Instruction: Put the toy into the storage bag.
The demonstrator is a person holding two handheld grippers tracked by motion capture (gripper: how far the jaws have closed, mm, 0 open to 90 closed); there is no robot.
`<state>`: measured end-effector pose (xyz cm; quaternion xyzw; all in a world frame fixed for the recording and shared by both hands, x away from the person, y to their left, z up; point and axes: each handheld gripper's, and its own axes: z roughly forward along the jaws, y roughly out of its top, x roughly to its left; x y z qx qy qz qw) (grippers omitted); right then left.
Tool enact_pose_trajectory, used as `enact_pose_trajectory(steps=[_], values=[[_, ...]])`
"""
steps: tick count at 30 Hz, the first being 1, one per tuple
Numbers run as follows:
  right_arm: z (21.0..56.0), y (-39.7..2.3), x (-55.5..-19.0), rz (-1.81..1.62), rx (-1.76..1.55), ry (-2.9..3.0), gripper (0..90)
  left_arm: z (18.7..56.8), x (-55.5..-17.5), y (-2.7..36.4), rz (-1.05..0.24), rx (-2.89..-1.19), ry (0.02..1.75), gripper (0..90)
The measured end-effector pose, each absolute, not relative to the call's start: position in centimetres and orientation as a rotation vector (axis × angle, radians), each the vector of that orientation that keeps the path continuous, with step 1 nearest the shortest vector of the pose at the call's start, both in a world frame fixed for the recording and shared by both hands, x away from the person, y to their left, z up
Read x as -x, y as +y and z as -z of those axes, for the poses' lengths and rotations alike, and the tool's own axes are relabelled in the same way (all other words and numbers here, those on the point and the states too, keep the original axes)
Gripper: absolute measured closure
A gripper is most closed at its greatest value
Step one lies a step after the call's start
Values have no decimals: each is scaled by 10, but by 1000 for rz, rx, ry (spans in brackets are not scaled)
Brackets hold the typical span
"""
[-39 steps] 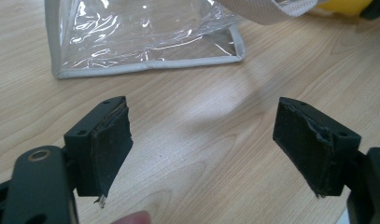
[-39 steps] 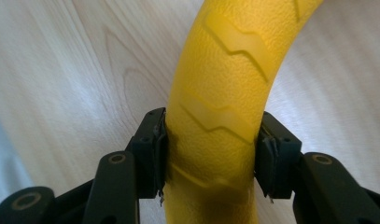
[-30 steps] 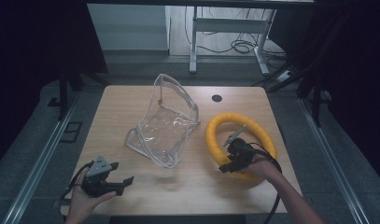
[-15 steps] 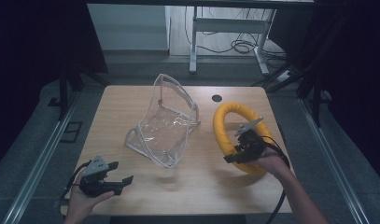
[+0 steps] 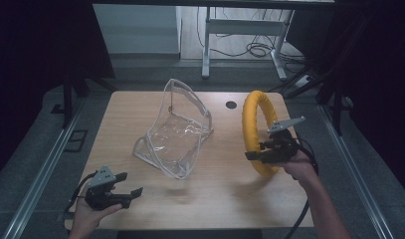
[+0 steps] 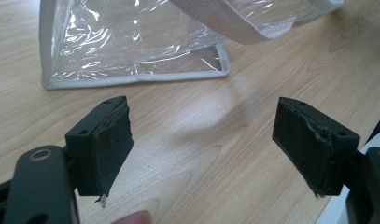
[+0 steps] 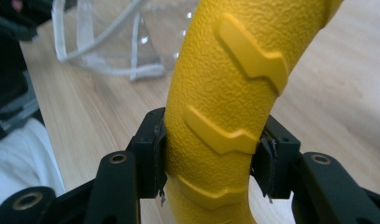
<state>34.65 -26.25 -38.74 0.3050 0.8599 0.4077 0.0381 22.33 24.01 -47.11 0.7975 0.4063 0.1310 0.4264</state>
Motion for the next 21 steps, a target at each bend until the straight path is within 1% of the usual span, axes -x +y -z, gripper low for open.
enact_pose_trajectory(steps=[10, 21], values=[[371, -264, -342, -1393, -908, 2547, 512, 472, -223, 240, -330, -1997, 1015, 196], [360, -263, -337, -1520, -873, 2460, 512, 473, -224, 241, -331, -1996, 1021, 196]])
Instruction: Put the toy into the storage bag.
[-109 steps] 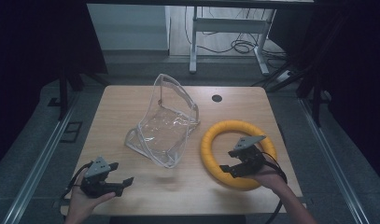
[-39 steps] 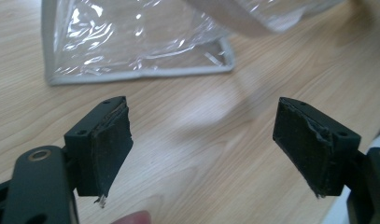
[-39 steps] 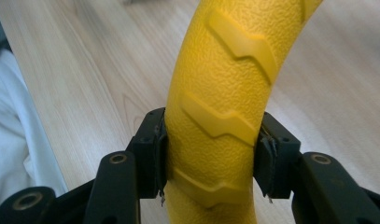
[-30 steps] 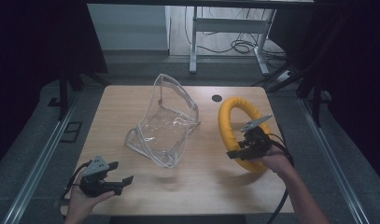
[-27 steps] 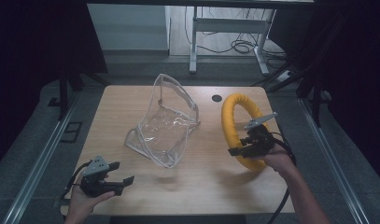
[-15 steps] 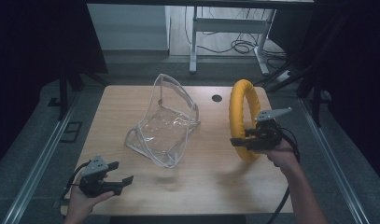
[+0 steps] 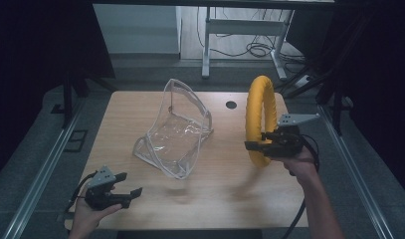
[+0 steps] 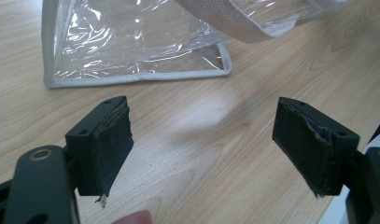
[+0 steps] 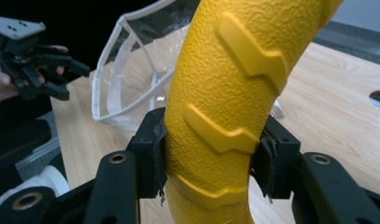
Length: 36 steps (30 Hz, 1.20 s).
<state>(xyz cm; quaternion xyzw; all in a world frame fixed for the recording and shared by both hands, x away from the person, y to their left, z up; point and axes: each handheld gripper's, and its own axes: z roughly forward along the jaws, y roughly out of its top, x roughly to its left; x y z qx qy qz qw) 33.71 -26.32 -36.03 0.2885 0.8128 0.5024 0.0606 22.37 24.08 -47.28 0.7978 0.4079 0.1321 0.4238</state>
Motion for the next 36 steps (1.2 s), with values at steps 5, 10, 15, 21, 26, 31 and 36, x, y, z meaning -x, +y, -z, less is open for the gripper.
enact_pose_trajectory(steps=[5, 10, 15, 21, 26, 31, 36], values=[[358, -263, -335, -1567, -857, 2436, 511, 474, -224, 240, -351, -2013, 1032, 196], [355, -261, -334, -1607, -839, 2412, 511, 474, -224, 240, -349, -2017, 1029, 196], [351, -257, -333, -1658, -818, 2380, 510, 474, -224, 240, -347, -2015, 1026, 196], [344, -251, -332, -1712, -766, 2354, 510, 475, -225, 240, -346, -2017, 1025, 196], [339, -244, -330, -1749, -736, 2341, 510, 474, -224, 240, -345, -2017, 1023, 196], [336, -240, -330, -1794, -702, 2315, 510, 474, -225, 240, -344, -2015, 1023, 196], [334, -237, -331, -1828, -693, 2302, 509, 476, -225, 238, -352, -2017, 1024, 197]])
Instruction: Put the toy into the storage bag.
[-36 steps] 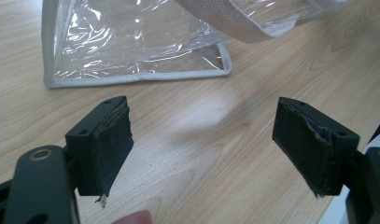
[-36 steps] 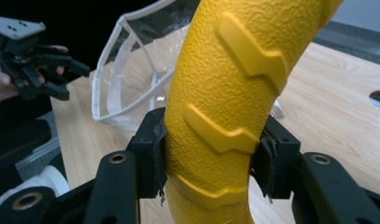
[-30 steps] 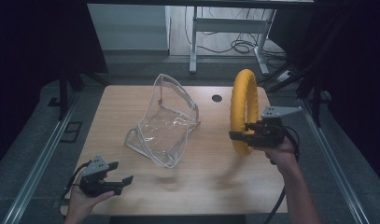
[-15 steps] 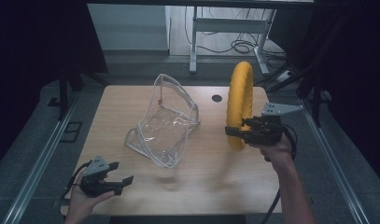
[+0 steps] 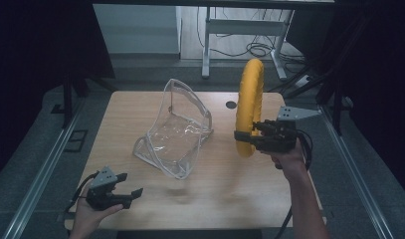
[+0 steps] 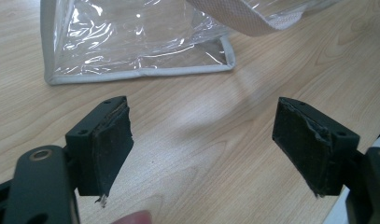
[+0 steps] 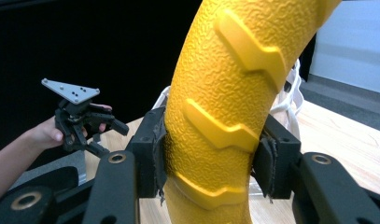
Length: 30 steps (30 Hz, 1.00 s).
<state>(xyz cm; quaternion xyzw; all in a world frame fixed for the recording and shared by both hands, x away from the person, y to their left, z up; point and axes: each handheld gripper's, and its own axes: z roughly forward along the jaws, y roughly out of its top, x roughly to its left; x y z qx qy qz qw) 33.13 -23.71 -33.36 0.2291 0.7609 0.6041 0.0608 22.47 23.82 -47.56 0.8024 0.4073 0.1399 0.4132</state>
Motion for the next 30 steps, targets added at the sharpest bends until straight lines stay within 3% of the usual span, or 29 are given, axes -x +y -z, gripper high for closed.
enact_pose_trajectory(steps=[30], values=[[301, -217, -329, -1921, -593, 2245, 508, 476, -225, 238, -372, -2029, 1038, 198]])
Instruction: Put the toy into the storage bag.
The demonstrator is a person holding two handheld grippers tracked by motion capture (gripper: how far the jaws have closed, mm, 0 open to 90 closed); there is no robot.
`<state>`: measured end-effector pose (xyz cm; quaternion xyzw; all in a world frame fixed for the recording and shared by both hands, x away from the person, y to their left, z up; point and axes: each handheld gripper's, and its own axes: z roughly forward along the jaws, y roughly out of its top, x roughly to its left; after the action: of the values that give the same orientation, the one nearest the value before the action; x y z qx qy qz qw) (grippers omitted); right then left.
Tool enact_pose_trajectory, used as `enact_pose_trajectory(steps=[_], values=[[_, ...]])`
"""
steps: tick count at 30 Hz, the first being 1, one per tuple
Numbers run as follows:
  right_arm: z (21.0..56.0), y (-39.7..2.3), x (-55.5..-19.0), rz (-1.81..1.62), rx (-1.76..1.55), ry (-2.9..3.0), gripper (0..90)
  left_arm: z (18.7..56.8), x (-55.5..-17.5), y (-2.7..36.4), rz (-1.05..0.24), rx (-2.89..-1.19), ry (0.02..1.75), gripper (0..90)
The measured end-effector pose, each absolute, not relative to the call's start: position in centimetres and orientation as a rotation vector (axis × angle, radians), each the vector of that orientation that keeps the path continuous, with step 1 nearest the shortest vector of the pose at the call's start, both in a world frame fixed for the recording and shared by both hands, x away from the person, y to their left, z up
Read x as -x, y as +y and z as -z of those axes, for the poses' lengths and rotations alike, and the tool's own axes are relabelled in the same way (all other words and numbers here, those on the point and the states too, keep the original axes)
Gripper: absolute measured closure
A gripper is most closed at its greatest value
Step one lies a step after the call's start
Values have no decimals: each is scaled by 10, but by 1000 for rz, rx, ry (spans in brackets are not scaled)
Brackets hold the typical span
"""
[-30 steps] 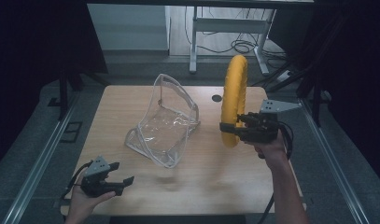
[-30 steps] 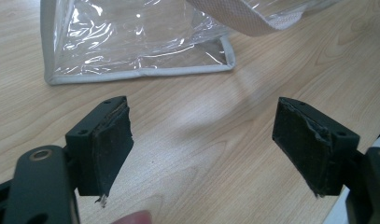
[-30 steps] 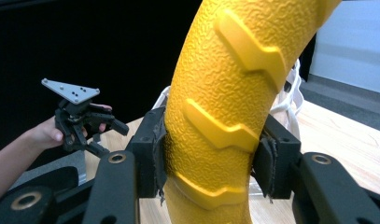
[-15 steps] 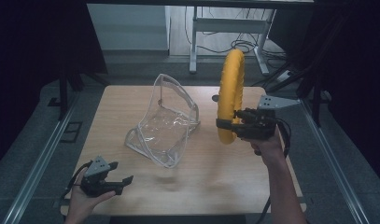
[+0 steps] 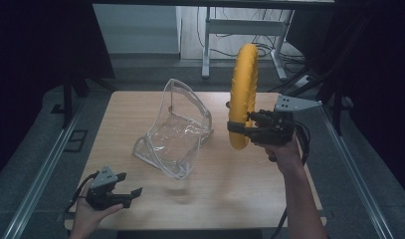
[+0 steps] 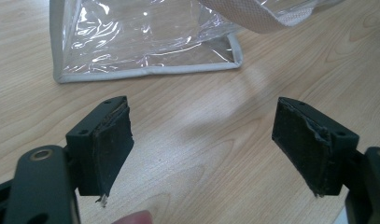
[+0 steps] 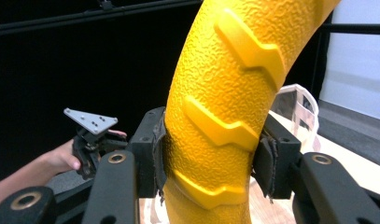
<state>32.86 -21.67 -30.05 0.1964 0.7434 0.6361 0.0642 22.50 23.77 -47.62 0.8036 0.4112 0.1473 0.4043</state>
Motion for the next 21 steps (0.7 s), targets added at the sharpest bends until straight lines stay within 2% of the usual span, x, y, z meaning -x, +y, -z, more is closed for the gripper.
enact_pose_trajectory(steps=[21], values=[[272, -177, -330, -1954, -476, 2241, 506, 475, -226, 239, -359, -2031, 1028, 198]])
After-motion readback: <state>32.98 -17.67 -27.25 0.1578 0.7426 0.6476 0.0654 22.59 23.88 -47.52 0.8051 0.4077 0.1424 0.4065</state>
